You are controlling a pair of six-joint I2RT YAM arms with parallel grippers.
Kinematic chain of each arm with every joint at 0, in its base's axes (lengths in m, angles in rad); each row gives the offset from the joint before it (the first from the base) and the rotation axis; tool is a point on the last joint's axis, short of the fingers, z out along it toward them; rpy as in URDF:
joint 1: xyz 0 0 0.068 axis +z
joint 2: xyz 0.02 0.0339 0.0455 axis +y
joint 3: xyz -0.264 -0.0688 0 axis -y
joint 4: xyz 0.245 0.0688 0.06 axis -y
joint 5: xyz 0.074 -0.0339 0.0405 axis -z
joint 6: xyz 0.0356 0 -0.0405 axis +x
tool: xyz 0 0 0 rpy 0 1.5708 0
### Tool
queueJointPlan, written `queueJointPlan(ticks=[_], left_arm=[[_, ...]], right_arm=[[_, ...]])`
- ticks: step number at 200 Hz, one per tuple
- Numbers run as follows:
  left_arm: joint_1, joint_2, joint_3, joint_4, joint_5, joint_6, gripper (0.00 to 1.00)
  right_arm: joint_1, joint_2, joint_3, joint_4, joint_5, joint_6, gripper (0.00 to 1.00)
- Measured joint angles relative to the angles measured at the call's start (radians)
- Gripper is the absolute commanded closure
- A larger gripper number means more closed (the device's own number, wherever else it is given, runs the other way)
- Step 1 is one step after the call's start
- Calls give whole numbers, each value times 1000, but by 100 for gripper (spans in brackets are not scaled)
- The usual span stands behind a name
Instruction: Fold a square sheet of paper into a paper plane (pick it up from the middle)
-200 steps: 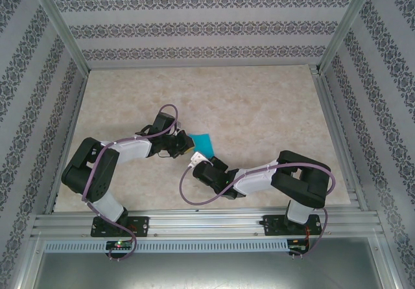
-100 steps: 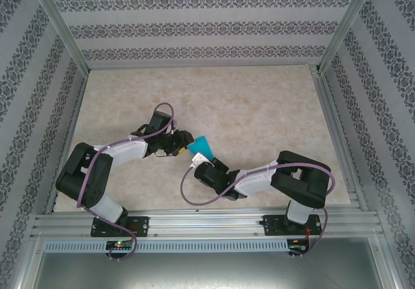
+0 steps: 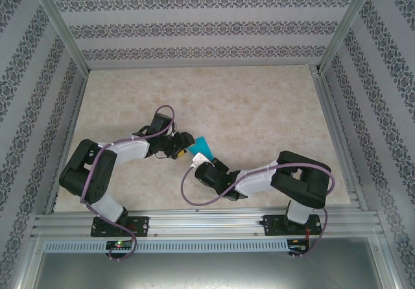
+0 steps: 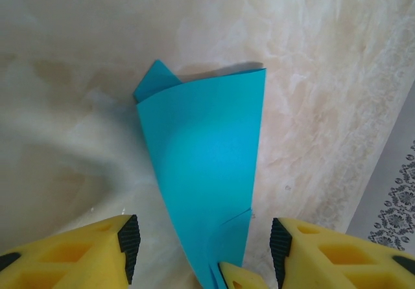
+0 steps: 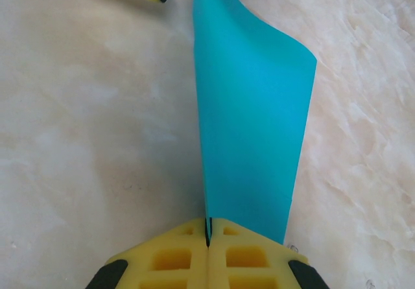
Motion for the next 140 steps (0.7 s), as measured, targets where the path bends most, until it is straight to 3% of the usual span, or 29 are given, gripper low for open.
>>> queueJointPlan(ticks=[35, 79, 140], left_arm=[[0, 16, -9, 21, 6, -27, 51], [-3, 70, 15, 43, 27, -48, 72], [-3, 71, 36, 38, 30, -41, 92]], right_arm=[[0, -5, 0, 27, 0, 0, 98], [0, -18, 0, 44, -3, -1, 96], [-5, -18, -1, 42, -23, -6, 86]])
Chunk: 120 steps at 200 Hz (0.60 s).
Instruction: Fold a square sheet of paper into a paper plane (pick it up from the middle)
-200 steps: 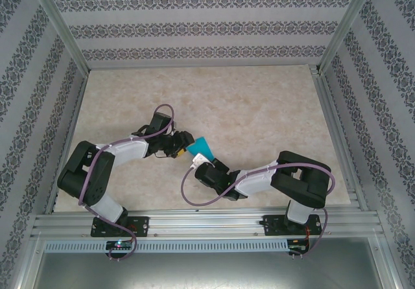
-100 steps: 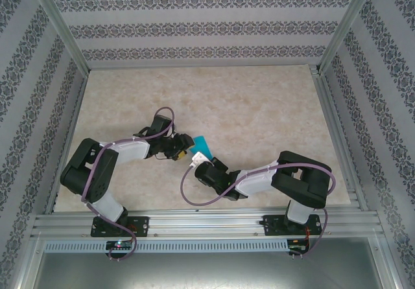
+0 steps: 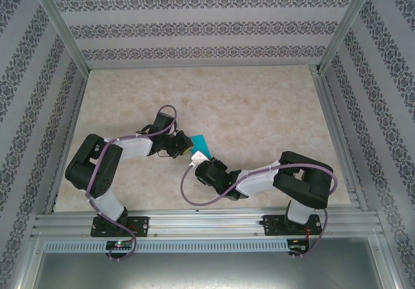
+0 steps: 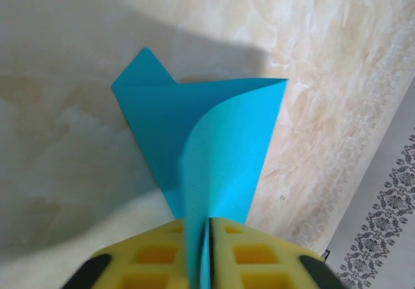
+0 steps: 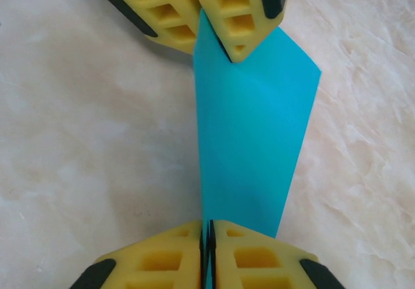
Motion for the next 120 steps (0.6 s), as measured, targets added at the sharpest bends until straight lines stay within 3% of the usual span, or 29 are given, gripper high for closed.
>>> queueJointPlan(ticks=[19, 57, 120], left_arm=[[0, 0, 10, -15, 0, 5, 97], [0, 0, 26, -34, 0, 19, 97], [0, 0, 27, -48, 0, 24, 97]], right_arm=[[-2, 0, 0, -10, 0, -3, 83], [-2, 0, 0, -24, 2, -14, 82], [-2, 0, 0, -30, 5, -25, 93]])
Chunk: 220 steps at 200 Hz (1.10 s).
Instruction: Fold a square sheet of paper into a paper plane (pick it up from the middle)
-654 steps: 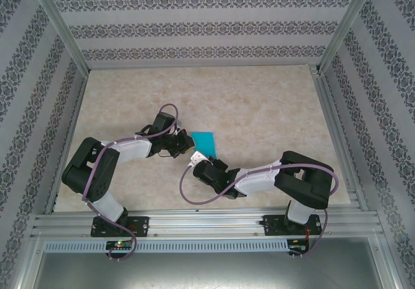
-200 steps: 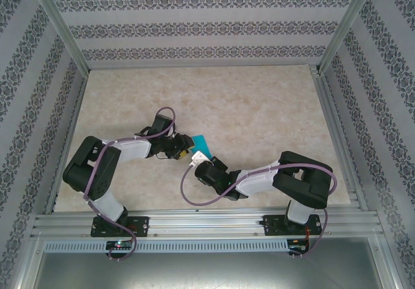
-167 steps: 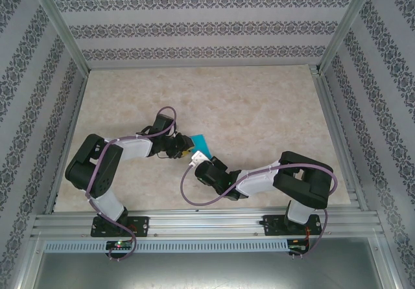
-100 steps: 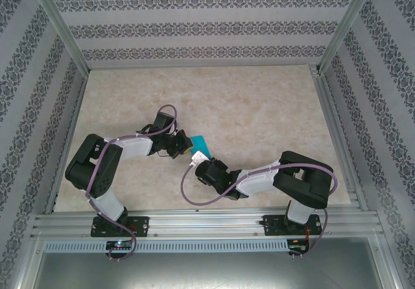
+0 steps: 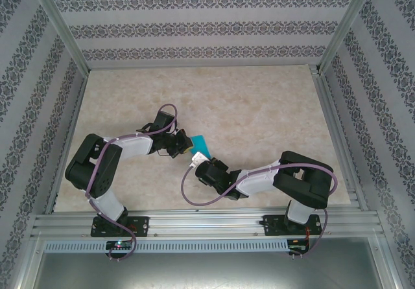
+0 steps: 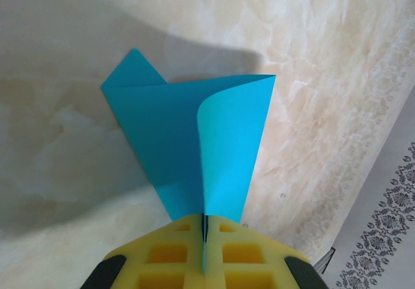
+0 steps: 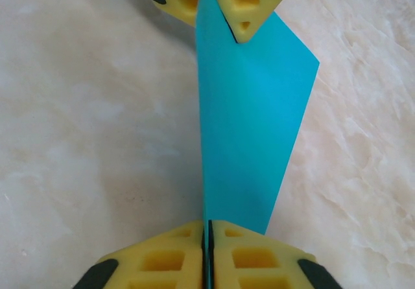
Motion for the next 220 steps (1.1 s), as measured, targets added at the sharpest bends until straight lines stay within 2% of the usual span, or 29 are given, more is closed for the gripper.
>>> queueJointPlan(ticks=[30, 52, 74, 84, 101, 114, 162, 220], left_arm=[[0, 0, 0, 0, 0, 0, 95], [0, -1, 0, -1, -1, 3, 88], [0, -19, 0, -32, -18, 22, 68], [0, -37, 0, -56, -35, 26, 55], [1, -89, 0, -98, -77, 40, 52], [1, -138, 0, -129, -112, 48, 41], [1, -327, -30, -212, -240, 58, 38], [1, -373, -58, -264, -281, 68, 38]], right_arm=[[0, 0, 0, -1, 2, 3, 99], [-10, -4, 0, -3, -2, 19, 100], [-30, -31, -2, -13, -30, 44, 100], [-45, -49, -4, -16, -54, 60, 100], [-74, -80, -8, -18, -112, 99, 100], [-97, -95, -13, -16, -164, 127, 100], [-137, -91, -18, -6, -310, 214, 100], [-217, -76, -52, 47, -510, 336, 100]])
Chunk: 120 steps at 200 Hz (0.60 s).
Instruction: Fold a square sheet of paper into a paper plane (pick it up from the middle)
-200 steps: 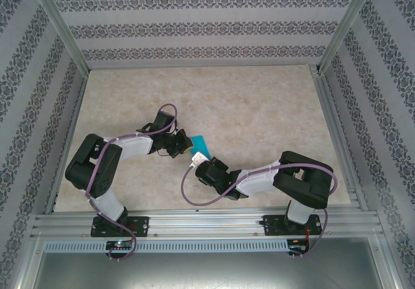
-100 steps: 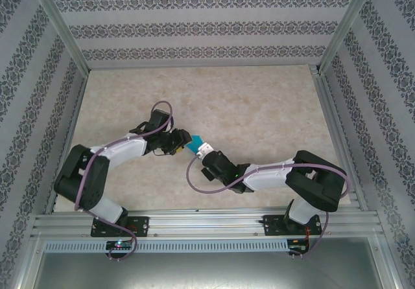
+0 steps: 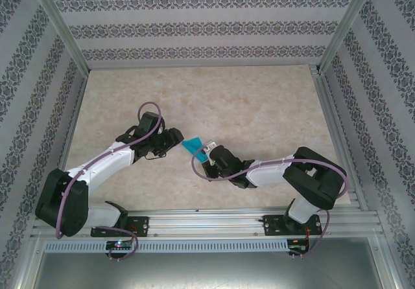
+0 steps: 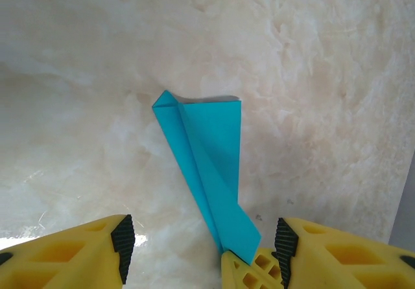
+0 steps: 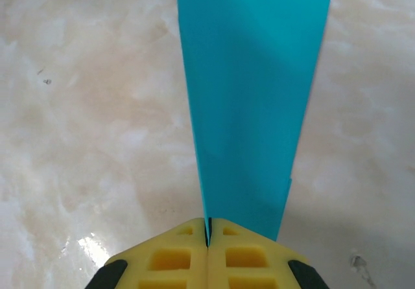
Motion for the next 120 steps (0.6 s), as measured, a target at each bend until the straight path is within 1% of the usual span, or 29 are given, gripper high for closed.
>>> queueJointPlan(ticks=[47, 120], left_arm=[[0, 2, -23, 0, 2, 1, 40], [0, 29, -40, 5, 46, 16, 45]], right_arm=[[-85, 32, -32, 79, -175, 117, 100], [-195, 77, -32, 139, -412, 261, 100]])
